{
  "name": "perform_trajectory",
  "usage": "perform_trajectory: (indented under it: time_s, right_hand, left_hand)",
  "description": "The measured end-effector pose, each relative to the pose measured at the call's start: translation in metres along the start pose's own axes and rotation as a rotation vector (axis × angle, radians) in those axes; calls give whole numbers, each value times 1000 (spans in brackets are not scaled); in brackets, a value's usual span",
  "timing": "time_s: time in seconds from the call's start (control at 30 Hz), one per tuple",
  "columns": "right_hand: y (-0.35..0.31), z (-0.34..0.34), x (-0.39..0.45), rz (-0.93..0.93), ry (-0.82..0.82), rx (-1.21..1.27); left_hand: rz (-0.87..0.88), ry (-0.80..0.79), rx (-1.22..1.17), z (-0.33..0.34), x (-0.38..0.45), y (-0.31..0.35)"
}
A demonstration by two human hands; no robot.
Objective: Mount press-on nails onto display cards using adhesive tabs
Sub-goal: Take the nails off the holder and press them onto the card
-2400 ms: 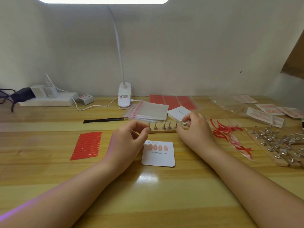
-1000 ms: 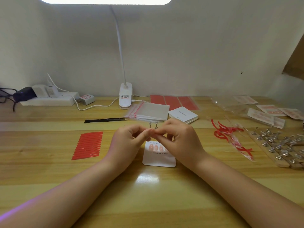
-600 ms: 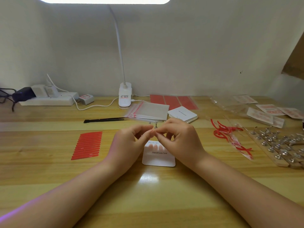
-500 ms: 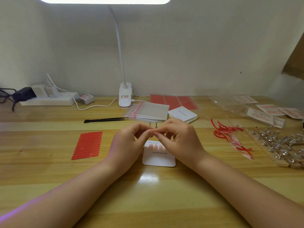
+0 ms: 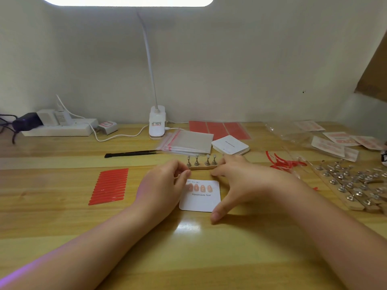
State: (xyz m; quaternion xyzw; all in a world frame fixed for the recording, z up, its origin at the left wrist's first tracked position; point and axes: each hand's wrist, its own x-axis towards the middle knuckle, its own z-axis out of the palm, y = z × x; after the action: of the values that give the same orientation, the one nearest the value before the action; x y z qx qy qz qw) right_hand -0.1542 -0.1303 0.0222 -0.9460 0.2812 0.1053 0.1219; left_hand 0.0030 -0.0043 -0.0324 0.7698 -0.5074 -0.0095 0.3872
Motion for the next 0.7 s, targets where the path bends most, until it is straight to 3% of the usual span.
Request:
perform_trajectory:
  time_s: [0.33,0.57,0.7]
  right_hand:
    - [1,3,6,-52,90,90]
    - [6,9,9,-73,61,291]
    - [7,8,9,-61,43,294]
  left_hand:
    - [19,-28,38,-1,-1,1]
    - [-44,-4,-105,-1,3,-1]
    - [-36,-19,-26,0,3,-1]
